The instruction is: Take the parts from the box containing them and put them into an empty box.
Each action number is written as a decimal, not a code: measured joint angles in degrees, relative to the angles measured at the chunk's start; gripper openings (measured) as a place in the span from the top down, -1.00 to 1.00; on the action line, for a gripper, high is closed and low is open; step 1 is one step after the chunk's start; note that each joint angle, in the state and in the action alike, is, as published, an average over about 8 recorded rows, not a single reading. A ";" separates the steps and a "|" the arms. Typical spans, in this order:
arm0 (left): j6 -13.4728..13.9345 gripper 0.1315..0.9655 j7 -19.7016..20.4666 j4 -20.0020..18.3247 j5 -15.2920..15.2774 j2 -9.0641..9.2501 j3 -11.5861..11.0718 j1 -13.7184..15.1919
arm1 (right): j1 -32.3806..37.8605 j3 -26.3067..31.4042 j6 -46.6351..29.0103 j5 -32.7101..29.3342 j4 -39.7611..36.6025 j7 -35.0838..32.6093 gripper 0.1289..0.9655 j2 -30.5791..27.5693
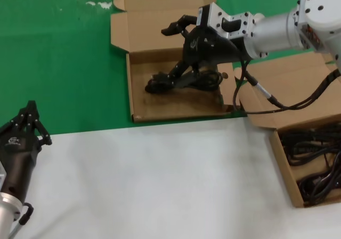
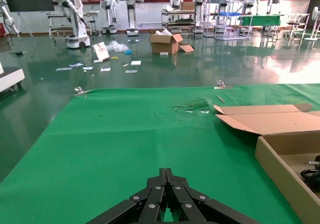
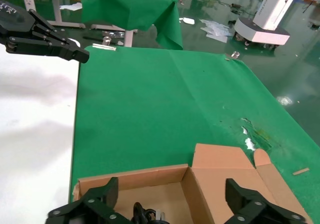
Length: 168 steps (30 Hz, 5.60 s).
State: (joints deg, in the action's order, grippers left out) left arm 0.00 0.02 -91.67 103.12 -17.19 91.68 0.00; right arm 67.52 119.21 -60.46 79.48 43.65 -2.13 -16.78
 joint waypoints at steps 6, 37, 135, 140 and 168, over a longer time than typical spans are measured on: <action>0.00 0.95 0.00 0.00 0.00 0.00 0.00 0.00 | -0.11 -0.04 0.02 0.03 0.20 0.10 -0.42 -0.07; 0.00 -0.14 0.00 0.00 0.01 0.00 0.00 0.00 | -22.80 -9.30 20.35 7.98 16.29 0.78 -1.00 -0.19; 0.00 -1.00 -0.01 0.00 0.01 0.00 0.00 0.00 | -65.25 -26.61 58.43 22.86 46.42 2.07 -1.00 -0.40; 0.00 -1.00 -0.01 0.00 0.01 0.00 0.00 0.00 | -65.25 -26.61 58.43 22.86 46.42 2.07 -1.00 -0.40; 0.00 -1.00 -0.01 0.00 0.01 0.00 0.00 0.00 | -65.25 -26.61 58.43 22.86 46.42 2.07 -1.00 -0.40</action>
State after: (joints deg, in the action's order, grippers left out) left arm 0.00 0.00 -91.67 103.13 -17.19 91.67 0.00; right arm 2.26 92.60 -2.03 102.34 90.07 -0.07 -17.18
